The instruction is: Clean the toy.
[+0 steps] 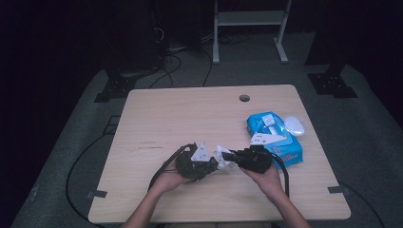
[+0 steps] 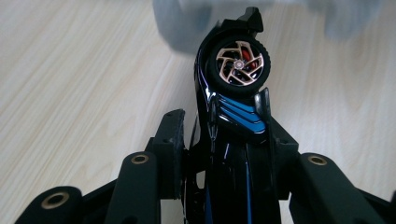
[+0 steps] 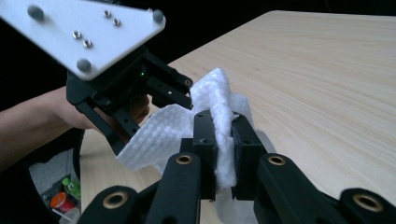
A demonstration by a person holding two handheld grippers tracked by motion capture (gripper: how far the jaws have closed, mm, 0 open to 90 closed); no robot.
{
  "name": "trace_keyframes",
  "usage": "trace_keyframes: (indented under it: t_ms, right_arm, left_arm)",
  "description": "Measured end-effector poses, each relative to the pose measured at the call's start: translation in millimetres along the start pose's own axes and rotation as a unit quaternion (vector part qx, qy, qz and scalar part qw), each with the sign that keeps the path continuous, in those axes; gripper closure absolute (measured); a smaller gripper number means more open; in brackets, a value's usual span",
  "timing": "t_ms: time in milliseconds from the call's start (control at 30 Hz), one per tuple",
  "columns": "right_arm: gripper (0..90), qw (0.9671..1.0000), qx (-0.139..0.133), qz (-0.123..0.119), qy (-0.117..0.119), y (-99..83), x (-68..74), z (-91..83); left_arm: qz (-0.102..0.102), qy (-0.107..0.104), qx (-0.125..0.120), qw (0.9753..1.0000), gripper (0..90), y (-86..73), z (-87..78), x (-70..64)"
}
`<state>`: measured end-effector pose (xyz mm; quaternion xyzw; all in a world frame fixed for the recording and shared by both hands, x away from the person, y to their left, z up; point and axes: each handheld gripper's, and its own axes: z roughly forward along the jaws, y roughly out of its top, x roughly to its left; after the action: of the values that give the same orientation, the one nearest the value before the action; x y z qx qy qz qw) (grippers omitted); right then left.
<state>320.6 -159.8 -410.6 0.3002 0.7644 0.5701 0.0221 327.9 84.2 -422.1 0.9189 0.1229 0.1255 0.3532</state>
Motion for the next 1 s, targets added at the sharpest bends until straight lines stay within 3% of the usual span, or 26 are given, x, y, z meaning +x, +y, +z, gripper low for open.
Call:
trace_keyframes:
  t_ms: [67,133,233,400,467,633,800,867,1000]
  right_arm:
    - [82.2,0.9999,0.006,-0.009,-0.011,-0.3,0.7,0.6]
    - [82.2,0.9999,-0.001,0.003,-0.01,-1.6,-3.0,-0.7]
    - [82.2,0.9998,-0.004,0.014,-0.013,-4.2,-11.0,-3.3]
    - [82.2,0.9996,0.006,0.021,-0.017,-7.7,-13.2,-0.2]
    - [82.2,0.9997,-0.004,0.024,-0.007,-5.4,-11.8,-1.1]
    - [82.2,0.9999,-0.013,0.005,-0.002,2.2,-3.3,-2.4]
    - [82.2,0.9991,-0.014,0.038,-0.009,-7.5,-17.0,-4.4]
    - [82.2,0.9985,-0.017,0.051,-0.007,-11.9,-20.4,-1.5]
    - [82.2,0.9987,-0.024,0.045,-0.007,-7.7,-16.4,-2.1]
  left_arm:
    - [-0.004,0.005,-0.016,0.9998,57.9,0.4,-5.6,-0.1]
    - [0.001,0.008,-0.028,0.9996,57.9,0.0,-10.8,-0.1]
    - [-0.011,0.003,-0.047,0.9988,57.9,-1.0,-16.0,1.5]
    - [-0.007,0.005,-0.039,0.9992,57.9,-3.7,-12.1,0.9]
    - [-0.005,0.004,-0.039,0.9992,57.9,-3.7,-10.8,0.8]
    - [-0.012,0.005,-0.056,0.9983,58.0,-1.4,-12.8,-0.2]
    - [-0.023,-0.001,-0.074,0.997,58.0,-3.1,-18.3,3.5]
    - [-0.02,0.002,-0.067,0.9975,58.0,-3.7,-17.5,3.3]
    - [-0.026,-0.001,-0.075,0.9968,58.1,-4.8,-18.3,4.7]
